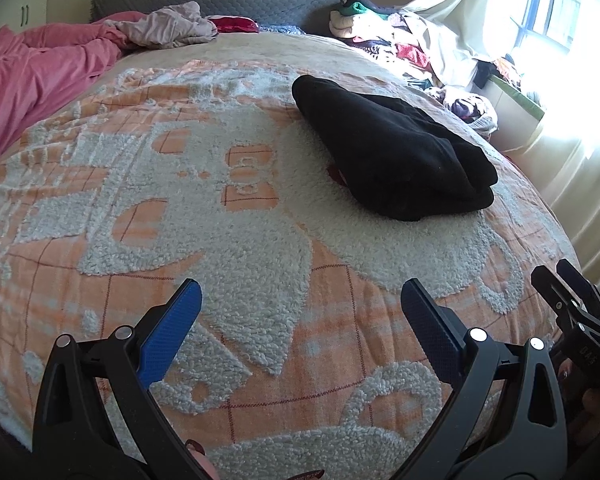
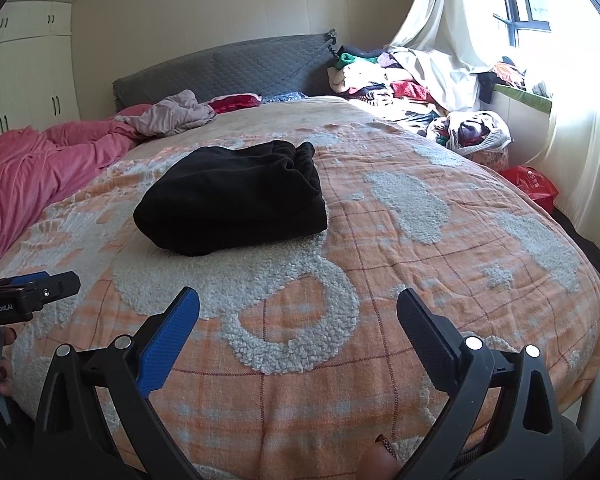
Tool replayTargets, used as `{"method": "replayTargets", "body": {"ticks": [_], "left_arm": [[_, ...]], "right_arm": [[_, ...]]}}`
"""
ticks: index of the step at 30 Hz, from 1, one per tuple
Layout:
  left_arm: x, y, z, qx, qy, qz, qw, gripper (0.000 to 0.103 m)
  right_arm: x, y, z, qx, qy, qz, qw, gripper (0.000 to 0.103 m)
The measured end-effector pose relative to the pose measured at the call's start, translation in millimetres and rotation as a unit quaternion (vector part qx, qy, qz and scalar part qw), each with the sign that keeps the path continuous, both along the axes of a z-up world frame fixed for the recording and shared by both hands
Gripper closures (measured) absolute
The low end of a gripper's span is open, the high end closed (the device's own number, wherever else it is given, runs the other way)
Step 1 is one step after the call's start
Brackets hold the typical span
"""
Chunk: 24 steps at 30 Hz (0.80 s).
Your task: Fold small clothes
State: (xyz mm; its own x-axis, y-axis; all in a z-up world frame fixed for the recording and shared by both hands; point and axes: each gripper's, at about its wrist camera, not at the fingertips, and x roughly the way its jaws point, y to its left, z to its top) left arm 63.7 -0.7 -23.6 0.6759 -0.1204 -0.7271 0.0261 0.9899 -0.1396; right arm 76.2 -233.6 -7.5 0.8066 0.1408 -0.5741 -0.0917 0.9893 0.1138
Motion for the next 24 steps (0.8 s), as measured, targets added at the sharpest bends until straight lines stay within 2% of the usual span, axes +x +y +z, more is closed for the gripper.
{"method": "replayTargets", "body": {"ticks": [24], "left_arm": [[-2.0, -6.3, 5.3, 0.013, -0.003, -0.005, 0.9999, 0.01]], "right_arm": [[2.7, -0.6, -2.5, -0.006, 0.001, -0.001, 1.0, 0.005]]}}
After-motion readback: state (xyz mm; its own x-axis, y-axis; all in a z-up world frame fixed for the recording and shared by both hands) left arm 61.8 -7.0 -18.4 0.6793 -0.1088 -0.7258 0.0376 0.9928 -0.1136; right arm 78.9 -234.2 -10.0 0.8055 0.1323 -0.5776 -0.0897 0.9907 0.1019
